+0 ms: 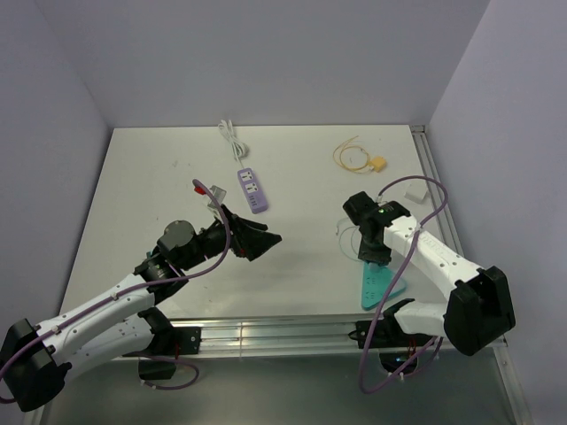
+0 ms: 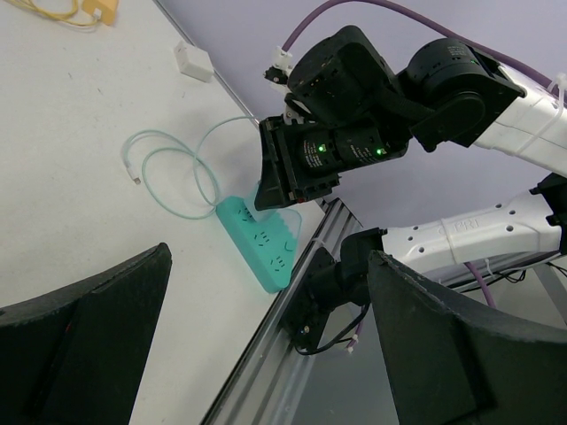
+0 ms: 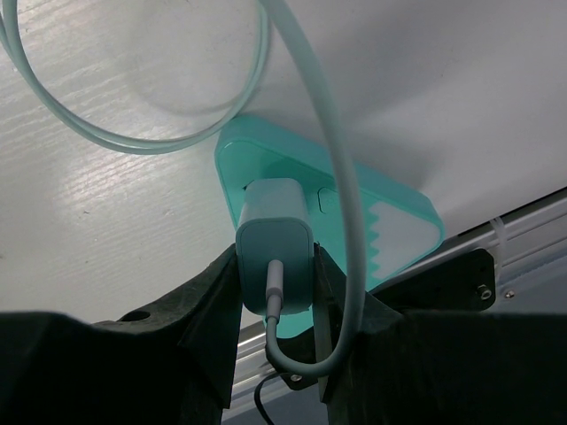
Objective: Insert the plug
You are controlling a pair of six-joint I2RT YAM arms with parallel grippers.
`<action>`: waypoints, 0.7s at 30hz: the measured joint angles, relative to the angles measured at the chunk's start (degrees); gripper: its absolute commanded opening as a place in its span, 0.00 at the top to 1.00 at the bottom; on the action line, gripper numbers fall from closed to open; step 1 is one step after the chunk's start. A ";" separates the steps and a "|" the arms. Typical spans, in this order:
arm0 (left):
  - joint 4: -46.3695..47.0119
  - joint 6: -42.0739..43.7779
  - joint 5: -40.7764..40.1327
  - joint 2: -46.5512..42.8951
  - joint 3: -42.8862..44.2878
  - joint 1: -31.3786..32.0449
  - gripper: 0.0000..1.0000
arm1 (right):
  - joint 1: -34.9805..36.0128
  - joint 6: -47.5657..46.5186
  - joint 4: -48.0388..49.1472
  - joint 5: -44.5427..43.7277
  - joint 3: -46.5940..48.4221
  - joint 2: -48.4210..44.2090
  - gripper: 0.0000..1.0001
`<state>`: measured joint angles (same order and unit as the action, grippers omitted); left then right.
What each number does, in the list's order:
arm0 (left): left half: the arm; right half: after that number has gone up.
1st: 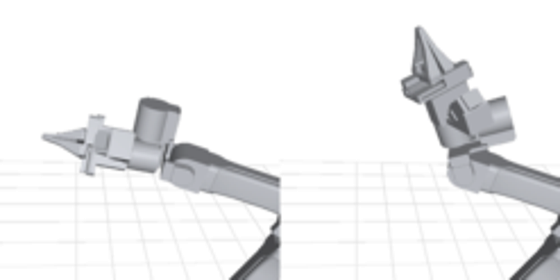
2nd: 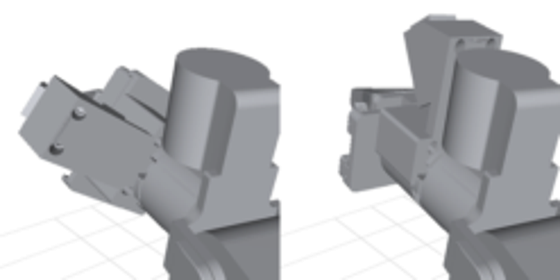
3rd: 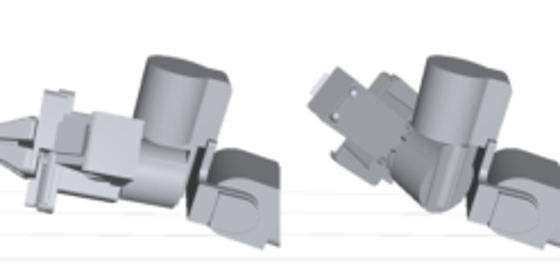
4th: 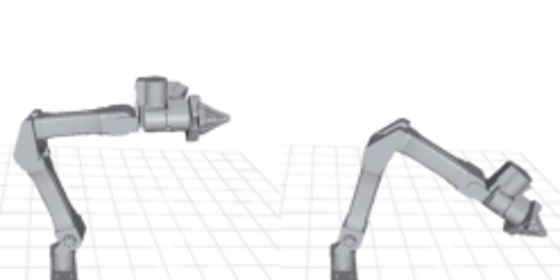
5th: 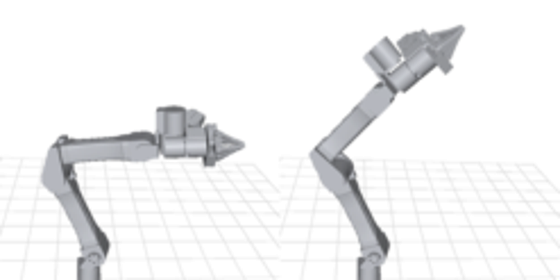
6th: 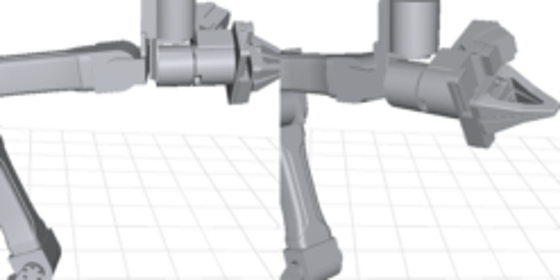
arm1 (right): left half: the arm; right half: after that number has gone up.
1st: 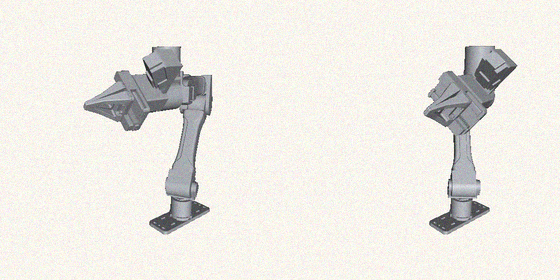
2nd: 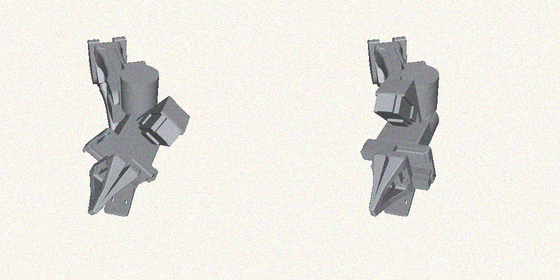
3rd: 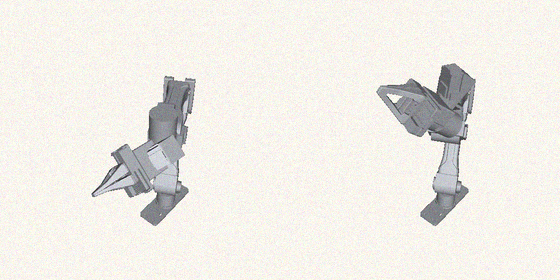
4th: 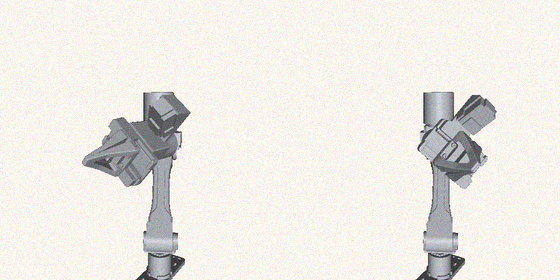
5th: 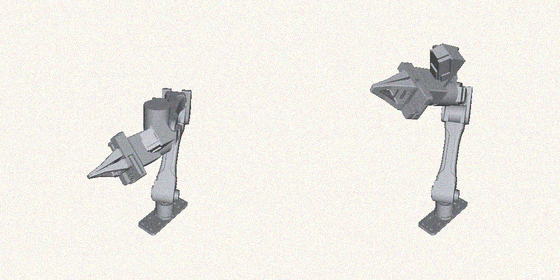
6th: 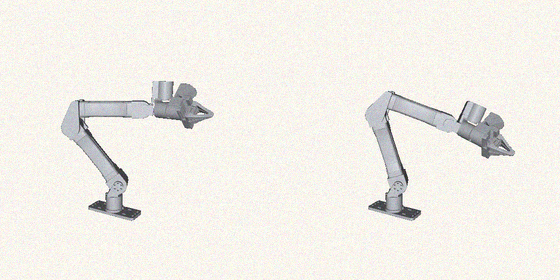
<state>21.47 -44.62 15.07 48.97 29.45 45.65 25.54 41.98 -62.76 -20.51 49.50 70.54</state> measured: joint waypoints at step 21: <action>0.00 0.26 -0.44 0.00 0.00 0.37 0.02 | 0.90 2.19 -0.74 -2.84 0.11 3.06 1.00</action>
<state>21.47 -44.36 14.63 48.97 29.45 46.02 26.44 44.16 -63.51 -23.35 49.60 73.60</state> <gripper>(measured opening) 0.978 0.393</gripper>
